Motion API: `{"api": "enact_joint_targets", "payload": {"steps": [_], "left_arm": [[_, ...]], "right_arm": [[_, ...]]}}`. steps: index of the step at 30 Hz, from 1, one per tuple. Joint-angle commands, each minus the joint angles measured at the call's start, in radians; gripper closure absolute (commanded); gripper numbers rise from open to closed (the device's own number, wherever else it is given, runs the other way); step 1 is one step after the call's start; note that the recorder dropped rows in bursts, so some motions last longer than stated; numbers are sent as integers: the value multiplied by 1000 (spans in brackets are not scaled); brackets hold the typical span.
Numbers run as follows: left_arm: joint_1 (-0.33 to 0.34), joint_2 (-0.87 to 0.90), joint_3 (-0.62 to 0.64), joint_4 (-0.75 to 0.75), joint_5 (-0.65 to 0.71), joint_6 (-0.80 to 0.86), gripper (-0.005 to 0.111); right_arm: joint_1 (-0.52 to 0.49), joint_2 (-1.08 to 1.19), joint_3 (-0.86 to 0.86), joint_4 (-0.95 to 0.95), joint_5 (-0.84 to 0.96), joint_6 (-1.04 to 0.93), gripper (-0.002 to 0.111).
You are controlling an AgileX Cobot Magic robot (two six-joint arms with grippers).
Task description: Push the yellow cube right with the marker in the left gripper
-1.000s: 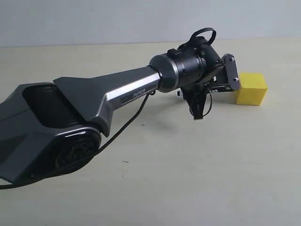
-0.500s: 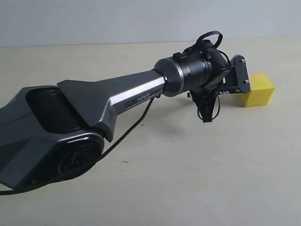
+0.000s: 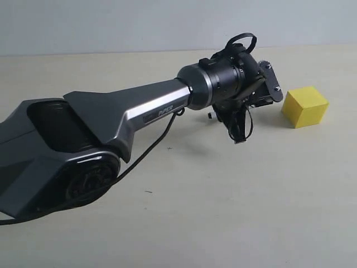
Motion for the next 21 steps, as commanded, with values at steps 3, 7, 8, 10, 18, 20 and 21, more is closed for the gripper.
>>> {"api": "enact_joint_targets", "payload": {"steps": [3,7,8,10,18,20,21], "left_arm": [[-14,-8,-7,4,-70,-43,107],[-16,-8,-7,-10,-124,-56,107],[-16,-8,-7,-23,-139,-59,107],[-16,-8,-7,-43,-165,-59,107],[-14,-10,-7,-41,-206,-59,107],[-14,-16,-7,-3,-193,-68,107],[-14,-21,-7,22,-182,-90,107]], "right_arm": [[-5,-7,5,-1,-4,-3,108],[-5,-7,5,-1,-4,-3,108],[-5,-7,5,-1,-4,-3,108],[-5,-7,5,-1,-4,-3,108],[-5,-7,5,-1,-4,-3,108],[-5,-7,5,-1,-4,-3,108],[-5,-7,5,-1,-4,-3,108]]}}
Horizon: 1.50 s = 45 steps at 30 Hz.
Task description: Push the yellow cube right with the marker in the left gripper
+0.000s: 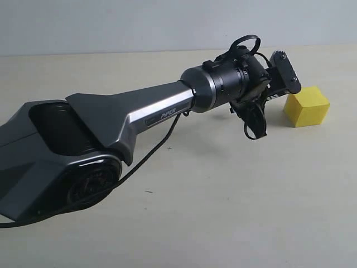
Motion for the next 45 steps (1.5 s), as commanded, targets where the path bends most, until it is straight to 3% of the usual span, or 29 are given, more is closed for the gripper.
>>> {"api": "enact_joint_targets", "payload": {"steps": [1,4,8,14,20,29,32,41,45], "left_arm": [[-2,-26,-7,71,21,-59,107],[-2,-46,-7,71,89,-78,107],[-2,-57,-7,94,253,58,107],[45,-89,-7,31,435,5,107],[195,-140,-7,-332,447,-68,107],[207,-258,53,-329,447,-307,107],[164,-275,112,-304,447,-130,107],[-9,-165,115,141,415,36,107],[-30,-108,110,209,332,51,107]], "right_arm": [[-5,-7,5,-1,-4,-3,108],[-5,-7,5,-1,-4,-3,108],[-5,-7,5,-1,-4,-3,108],[-5,-7,5,-1,-4,-3,108],[-5,-7,5,-1,-5,-3,108],[-5,-7,5,-1,-5,-3,108],[-5,-7,5,-1,-5,-3,108],[-5,-7,5,-1,-5,-3,108],[-5,-7,5,-1,-5,-3,108]]}}
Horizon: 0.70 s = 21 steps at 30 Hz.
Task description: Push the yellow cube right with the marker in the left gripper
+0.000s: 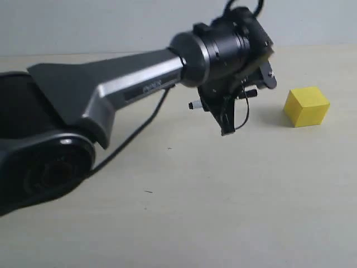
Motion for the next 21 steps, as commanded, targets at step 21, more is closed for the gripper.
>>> {"api": "enact_joint_targets", "payload": {"steps": [21], "left_arm": [[-12,170,-167,131,-206,-57,107]], "right_arm": [[-5,-7,5,-1,-5,-3,108]]}}
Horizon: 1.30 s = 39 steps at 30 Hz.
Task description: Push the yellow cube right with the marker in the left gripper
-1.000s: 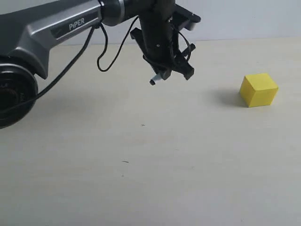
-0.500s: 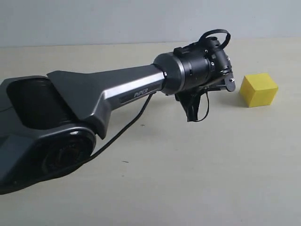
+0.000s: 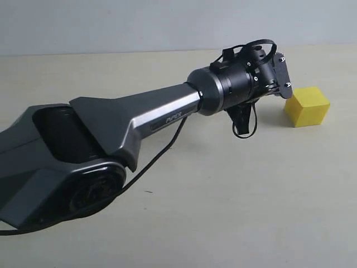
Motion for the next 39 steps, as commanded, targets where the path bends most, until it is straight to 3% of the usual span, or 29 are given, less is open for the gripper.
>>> {"api": "enact_joint_targets", "payload": {"steps": [1,21,29,36,39], "left_arm": [[1,11,-21,10,19,-11,107],[-10,25,-21,-6,-117,-15,107],[-2,39,-21,31,-48,-7,107],[-31,41,-21,25,-159,-7,107],[-24,41,-21,25,-138,-14,107]], "right_arm": [[-5,-7,5,-1,-5,-3,108],[-5,-7,5,-1,-5,-3,108],[-5,-7,5,-1,-5,-3,108],[-5,-7,5,-1,-5,-3,108],[-5,-7,5,-1,-5,-3,108]]}}
